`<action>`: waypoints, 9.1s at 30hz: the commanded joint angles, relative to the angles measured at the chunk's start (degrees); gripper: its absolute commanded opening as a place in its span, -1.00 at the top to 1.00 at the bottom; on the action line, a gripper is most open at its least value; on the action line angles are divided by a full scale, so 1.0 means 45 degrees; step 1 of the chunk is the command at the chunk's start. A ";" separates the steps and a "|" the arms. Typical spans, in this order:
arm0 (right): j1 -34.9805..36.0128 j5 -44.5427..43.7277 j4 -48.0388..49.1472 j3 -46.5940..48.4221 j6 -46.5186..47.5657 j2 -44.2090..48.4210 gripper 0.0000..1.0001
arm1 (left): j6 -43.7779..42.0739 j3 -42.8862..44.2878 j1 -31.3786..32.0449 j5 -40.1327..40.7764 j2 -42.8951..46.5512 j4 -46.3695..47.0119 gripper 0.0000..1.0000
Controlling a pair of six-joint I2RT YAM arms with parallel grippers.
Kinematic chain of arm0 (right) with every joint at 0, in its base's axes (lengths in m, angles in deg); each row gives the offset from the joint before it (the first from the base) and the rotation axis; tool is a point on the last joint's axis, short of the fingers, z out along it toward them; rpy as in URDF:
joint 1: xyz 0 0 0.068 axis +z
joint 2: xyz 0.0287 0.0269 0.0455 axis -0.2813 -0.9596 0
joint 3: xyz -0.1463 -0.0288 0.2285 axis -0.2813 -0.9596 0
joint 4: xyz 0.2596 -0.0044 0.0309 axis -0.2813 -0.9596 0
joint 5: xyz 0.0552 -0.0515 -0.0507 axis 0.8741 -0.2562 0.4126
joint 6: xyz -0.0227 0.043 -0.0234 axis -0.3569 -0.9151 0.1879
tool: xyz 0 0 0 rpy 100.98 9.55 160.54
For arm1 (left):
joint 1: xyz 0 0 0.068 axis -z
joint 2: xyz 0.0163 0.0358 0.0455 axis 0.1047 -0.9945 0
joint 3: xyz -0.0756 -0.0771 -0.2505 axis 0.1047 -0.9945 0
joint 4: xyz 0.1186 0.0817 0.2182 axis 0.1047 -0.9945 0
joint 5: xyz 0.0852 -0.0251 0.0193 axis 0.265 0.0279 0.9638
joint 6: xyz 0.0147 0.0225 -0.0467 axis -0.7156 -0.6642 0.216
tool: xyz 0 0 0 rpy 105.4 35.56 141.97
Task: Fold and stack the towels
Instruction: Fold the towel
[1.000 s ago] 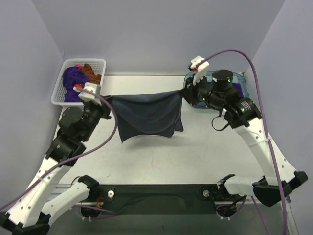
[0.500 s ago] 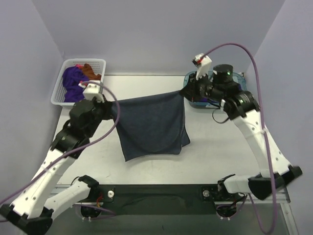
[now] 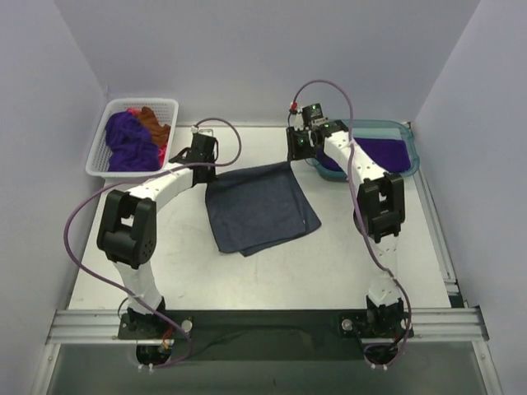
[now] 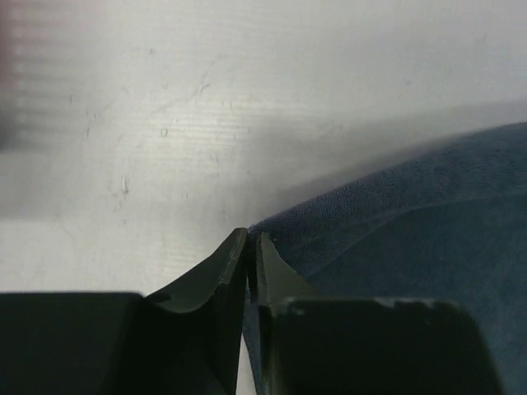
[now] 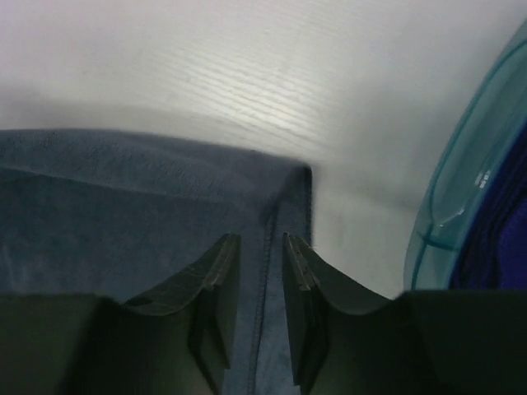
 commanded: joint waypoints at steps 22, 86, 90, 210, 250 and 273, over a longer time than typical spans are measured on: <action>-0.0423 -0.1030 0.2084 -1.0641 -0.4334 0.7199 0.50 | 0.4188 -0.2198 0.3152 -0.0550 0.4977 -0.2205 -0.44; 0.2057 -0.0229 0.5466 -1.8225 -1.1972 1.1867 -0.01 | 0.6903 -0.8819 0.1886 -0.2912 0.7419 -0.1872 -0.05; 0.2077 -0.0113 0.5872 -1.8477 -1.2361 1.1789 -0.01 | 0.6943 -0.9015 0.1945 -0.3400 0.7145 -0.1599 0.33; 0.2741 -0.0385 0.7576 -1.8167 -1.4199 1.0245 0.60 | 0.8974 -0.6535 0.1964 -0.5022 0.9548 -0.2282 1.00; -0.1869 0.2719 0.7204 0.1152 -0.5859 0.1145 1.00 | 0.6689 0.8896 -0.2625 -0.7952 -0.2152 -0.0427 1.00; -0.2025 0.4224 0.5057 -0.7968 -0.6016 0.7587 1.00 | 0.6631 0.0656 -0.2626 -0.9475 0.2826 -0.0524 1.00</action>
